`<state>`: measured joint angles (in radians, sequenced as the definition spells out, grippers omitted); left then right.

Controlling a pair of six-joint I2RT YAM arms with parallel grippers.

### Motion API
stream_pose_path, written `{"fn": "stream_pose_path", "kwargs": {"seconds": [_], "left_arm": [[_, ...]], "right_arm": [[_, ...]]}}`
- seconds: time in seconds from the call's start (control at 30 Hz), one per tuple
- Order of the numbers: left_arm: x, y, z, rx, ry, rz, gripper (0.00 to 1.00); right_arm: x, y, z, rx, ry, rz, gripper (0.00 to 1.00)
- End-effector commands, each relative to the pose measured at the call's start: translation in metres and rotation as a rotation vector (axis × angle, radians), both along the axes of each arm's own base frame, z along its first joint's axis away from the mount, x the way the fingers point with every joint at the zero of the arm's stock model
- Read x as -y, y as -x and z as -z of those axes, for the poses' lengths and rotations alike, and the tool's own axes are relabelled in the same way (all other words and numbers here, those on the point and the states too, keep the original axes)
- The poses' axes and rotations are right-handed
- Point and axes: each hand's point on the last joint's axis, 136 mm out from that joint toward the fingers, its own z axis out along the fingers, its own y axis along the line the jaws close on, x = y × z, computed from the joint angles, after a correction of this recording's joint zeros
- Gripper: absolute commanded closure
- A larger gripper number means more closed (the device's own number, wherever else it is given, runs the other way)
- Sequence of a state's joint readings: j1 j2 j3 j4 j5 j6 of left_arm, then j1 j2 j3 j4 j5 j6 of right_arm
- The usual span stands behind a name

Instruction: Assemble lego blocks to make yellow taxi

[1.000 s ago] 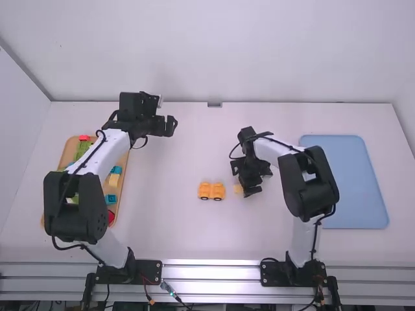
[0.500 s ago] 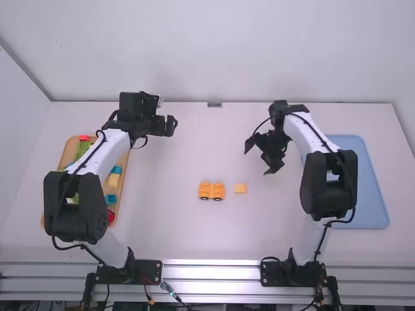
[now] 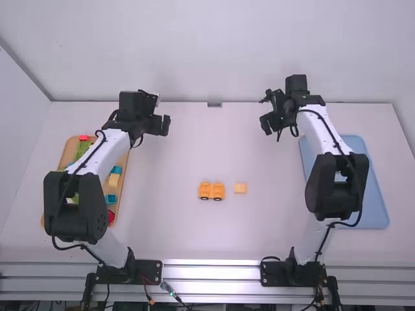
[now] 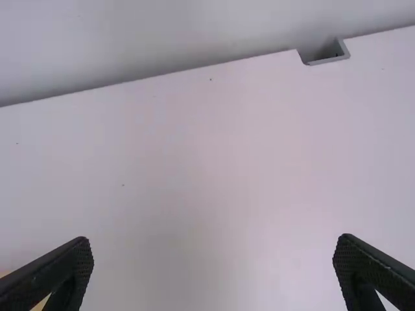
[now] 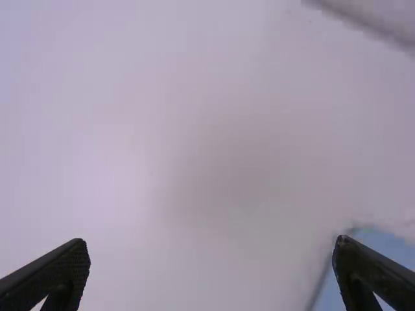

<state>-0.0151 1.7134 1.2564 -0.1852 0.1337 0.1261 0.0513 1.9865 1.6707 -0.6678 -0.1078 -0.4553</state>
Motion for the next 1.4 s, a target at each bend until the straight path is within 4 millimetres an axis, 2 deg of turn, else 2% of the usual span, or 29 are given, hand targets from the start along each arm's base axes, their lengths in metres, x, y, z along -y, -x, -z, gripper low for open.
{"fn": "stream_pose_path", "kwargs": {"seconds": [0.0, 0.03, 0.07, 0.1, 0.13, 0.23, 0.3, 0.43, 0.57, 0.73, 1.07, 1.13, 1.27, 1.37], "left_arm": [[0.002, 0.003, 0.004, -0.013, 0.001, 0.038, 0.01], [0.006, 0.005, 0.005, -0.015, 0.002, 0.072, 0.01], [0.018, 0.01, 0.006, -0.016, -0.009, 0.183, 0.01], [0.03, 0.017, 0.007, -0.01, -0.017, 0.293, 0.01], [0.034, 0.019, 0.007, -0.007, -0.019, 0.332, 0.01], [0.068, 0.043, 0.004, 0.038, 0.003, 0.64, 0.01], [0.08, 0.055, 0.003, 0.063, 0.017, 0.756, 0.01], [0.108, 0.096, -0.006, 0.166, 0.072, 1.068, 0.01], [0.123, 0.127, -0.017, 0.264, 0.142, 1.248, 0.01], [0.134, 0.153, -0.025, 0.329, 0.229, 1.343, 0.01], [0.156, 0.181, 0.007, 0.391, 0.352, 1.385, 0.01], [0.157, 0.186, 0.012, 0.449, 0.367, 1.396, 0.01], [0.158, 0.194, 0.025, 0.521, 0.357, 1.413, 0.01], [0.157, 0.195, 0.039, 0.497, 0.338, 1.391, 0.01]], "right_arm": [[-0.017, -0.003, -0.023, 0.094, 0.025, -0.25, 0.01], [-0.029, 0.001, -0.024, 0.103, -0.009, -0.332, 0.01], [-0.056, 0.014, -0.029, 0.131, -0.083, -0.526, 0.01], [-0.074, 0.027, -0.033, 0.153, -0.139, -0.671, 0.01], [-0.08, 0.033, -0.034, 0.163, -0.161, -0.732, 0.01], [-0.103, 0.072, -0.042, 0.199, -0.277, -0.994, 0.01], [-0.108, 0.086, -0.045, 0.204, -0.318, -1.061, 0.01], [-0.115, 0.133, -0.055, 0.233, -0.412, -1.289, 0.01], [-0.112, 0.169, -0.059, 0.247, -0.434, -1.472, 0.01], [-0.112, 0.172, -0.048, 0.232, -0.437, -1.473, 0.01], [-0.099, 0.179, 0.012, 0.164, -0.335, -1.512, 0.01], [-0.103, 0.178, 0.014, 0.192, -0.357, -1.5, 0.01], [-0.105, 0.189, 0.019, 0.118, -0.433, -1.414, 0.01], [-0.107, 0.191, 0.024, 0.09, -0.494, -1.327, 0.01]]}}
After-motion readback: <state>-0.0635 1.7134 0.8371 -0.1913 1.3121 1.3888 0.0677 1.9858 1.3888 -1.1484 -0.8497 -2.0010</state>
